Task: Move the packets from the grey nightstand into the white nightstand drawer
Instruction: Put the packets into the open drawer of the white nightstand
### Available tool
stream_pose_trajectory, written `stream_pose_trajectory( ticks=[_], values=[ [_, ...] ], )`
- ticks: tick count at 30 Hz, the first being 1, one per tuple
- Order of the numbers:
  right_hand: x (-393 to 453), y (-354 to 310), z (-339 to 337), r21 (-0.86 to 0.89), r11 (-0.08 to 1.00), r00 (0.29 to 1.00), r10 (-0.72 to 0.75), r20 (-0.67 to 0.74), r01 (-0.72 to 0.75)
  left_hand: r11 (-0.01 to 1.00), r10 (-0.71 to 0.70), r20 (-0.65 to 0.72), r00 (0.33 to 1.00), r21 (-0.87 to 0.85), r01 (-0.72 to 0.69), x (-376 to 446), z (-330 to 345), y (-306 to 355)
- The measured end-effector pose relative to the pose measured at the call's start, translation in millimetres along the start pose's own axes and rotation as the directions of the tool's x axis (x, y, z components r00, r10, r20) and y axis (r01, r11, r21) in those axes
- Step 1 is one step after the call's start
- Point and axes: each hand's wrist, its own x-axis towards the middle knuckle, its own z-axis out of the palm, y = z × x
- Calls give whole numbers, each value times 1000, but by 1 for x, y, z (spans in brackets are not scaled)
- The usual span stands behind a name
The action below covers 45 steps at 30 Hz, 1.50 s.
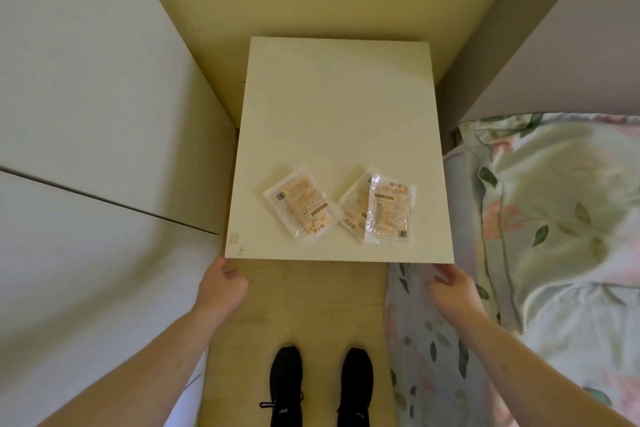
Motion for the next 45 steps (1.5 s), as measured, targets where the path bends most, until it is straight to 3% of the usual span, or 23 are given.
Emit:
stream_pose_trajectory(
  ticks=[5,11,16,19,24,27,30,34,37,41,45],
  values=[
    [8,2,13,10,1000,1000,-7,8,7,1000,29,-26,999,-10,-29,5,8,-1],
    [-2,10,4,-202,976,996,-81,29,85,992,58,-10,998,114,-56,-2,-1,-9],
    [-13,38,-14,-387,918,990,-30,136,81,965,6,79,997,262,-27,-21,-13,-34],
    [-24,53,-18,-510,855,984,-4,181,97,905,-32,114,993,425,-19,-38,-15,-49],
    [-45,75,-18,-692,714,961,104,256,107,683,-160,174,972,730,-18,-60,-17,-69],
    [-57,87,-20,-736,670,936,188,296,98,610,-225,195,955,792,-17,-72,-16,-75],
    [-71,89,-24,-742,659,915,216,342,121,611,-219,221,950,790,-43,-80,-12,-77],
    [-82,66,-21,-689,701,940,82,332,182,695,-97,328,940,698,-172,-90,7,-52],
    [-84,23,-17,-508,827,966,-154,207,241,723,148,348,926,601,-341,-92,25,-7],
    [-68,-45,-16,-291,873,913,-407,11,393,709,449,198,871,514,-483,-77,39,63],
    [-34,-96,-13,-205,873,879,-468,-90,443,629,613,60,787,566,-533,-42,47,116]
  ],
)
